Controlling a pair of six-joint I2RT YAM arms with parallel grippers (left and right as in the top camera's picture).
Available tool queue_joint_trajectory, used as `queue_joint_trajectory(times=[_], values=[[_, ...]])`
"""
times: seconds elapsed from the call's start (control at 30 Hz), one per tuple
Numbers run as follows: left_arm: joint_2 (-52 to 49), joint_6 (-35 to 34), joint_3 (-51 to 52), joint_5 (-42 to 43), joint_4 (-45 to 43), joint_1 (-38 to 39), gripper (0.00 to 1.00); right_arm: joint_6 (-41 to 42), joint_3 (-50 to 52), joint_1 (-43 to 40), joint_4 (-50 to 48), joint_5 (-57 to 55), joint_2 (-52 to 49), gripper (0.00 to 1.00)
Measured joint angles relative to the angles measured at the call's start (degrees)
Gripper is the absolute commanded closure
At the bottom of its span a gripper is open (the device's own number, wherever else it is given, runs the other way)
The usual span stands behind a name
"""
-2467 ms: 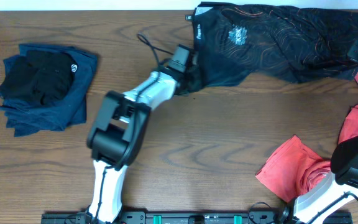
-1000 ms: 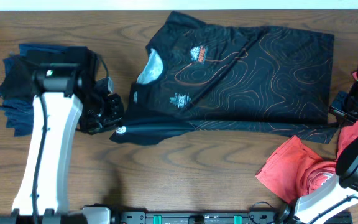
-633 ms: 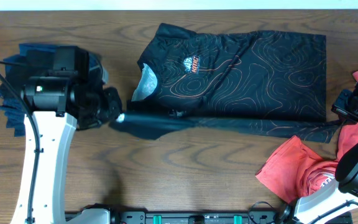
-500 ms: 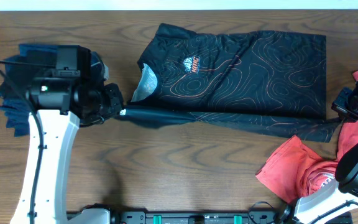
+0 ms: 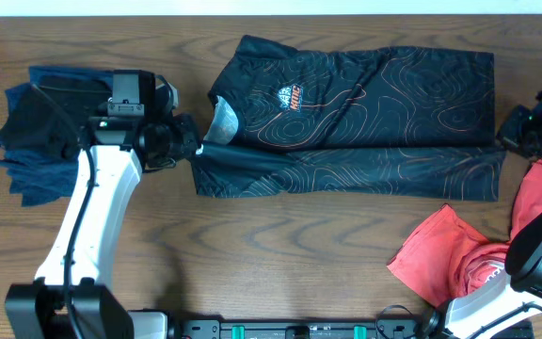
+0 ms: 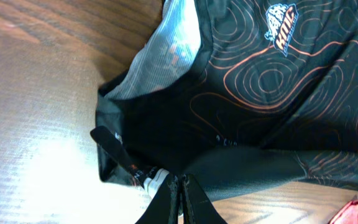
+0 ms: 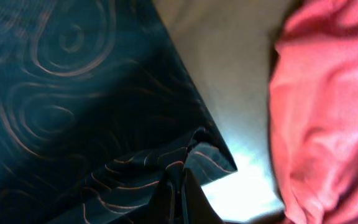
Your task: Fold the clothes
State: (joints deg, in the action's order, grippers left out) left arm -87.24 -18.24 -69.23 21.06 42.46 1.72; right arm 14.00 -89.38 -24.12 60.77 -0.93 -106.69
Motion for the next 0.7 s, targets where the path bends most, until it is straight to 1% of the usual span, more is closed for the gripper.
queue_joint_trajectory(times=[0.37,0.7], values=[[-9.5,0.0,0.0,0.0,-7.5,0.0,0.94,0.0,0.0,1.2,-5.9,0.4,0.0,0.99],[-10.9,0.0,0.0,2.8,-11.6,0.6,0.94,0.0,0.0,1.2,-8.2,0.0,-2.1,0.99]])
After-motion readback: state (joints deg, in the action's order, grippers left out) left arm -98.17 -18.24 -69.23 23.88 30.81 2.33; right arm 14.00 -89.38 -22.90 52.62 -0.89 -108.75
